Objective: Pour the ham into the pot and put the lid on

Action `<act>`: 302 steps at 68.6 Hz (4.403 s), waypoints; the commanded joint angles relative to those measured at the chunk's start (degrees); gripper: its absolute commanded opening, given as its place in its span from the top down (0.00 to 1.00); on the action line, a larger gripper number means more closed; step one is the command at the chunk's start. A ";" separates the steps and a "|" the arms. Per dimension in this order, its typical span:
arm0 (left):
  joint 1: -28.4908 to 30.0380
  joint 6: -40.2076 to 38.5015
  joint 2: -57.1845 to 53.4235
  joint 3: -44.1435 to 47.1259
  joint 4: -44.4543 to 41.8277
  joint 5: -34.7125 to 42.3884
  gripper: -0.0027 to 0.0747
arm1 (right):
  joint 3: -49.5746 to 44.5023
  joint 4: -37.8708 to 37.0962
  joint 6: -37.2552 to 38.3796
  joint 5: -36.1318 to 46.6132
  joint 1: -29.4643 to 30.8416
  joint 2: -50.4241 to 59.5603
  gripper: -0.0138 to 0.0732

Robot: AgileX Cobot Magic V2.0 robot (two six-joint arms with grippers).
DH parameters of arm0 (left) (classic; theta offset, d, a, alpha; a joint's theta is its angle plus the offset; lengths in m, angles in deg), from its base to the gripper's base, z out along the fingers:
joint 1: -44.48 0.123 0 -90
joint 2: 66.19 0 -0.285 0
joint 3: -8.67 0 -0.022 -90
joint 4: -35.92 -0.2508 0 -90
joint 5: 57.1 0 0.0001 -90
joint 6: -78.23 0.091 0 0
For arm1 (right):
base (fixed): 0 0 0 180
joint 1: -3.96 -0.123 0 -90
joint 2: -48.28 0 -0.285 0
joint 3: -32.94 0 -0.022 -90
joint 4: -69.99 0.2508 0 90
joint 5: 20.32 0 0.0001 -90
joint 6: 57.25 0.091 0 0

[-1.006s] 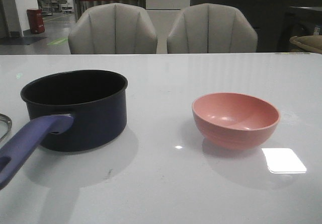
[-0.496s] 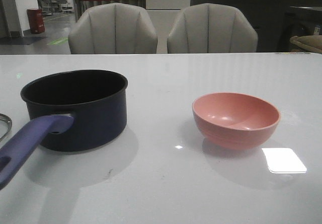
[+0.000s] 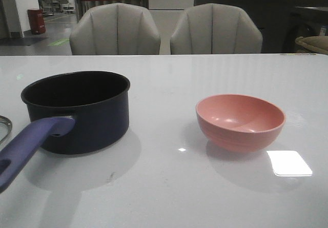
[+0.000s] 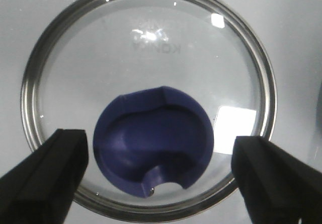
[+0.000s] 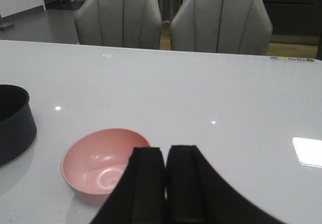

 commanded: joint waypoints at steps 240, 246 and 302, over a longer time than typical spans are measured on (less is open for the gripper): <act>-26.29 6.49 -16.68 -21.41 2.58 -7.17 0.16 | 1.59 -0.25 -0.59 4.86 -0.06 -0.32 0.67; -26.29 6.49 -22.89 -15.59 2.73 -3.66 0.16 | 1.59 -0.25 -0.59 4.86 -0.06 -0.32 0.67; -26.29 6.49 -81.76 39.13 7.80 24.62 0.21 | 1.59 -0.25 -0.59 4.86 -0.06 -0.32 0.67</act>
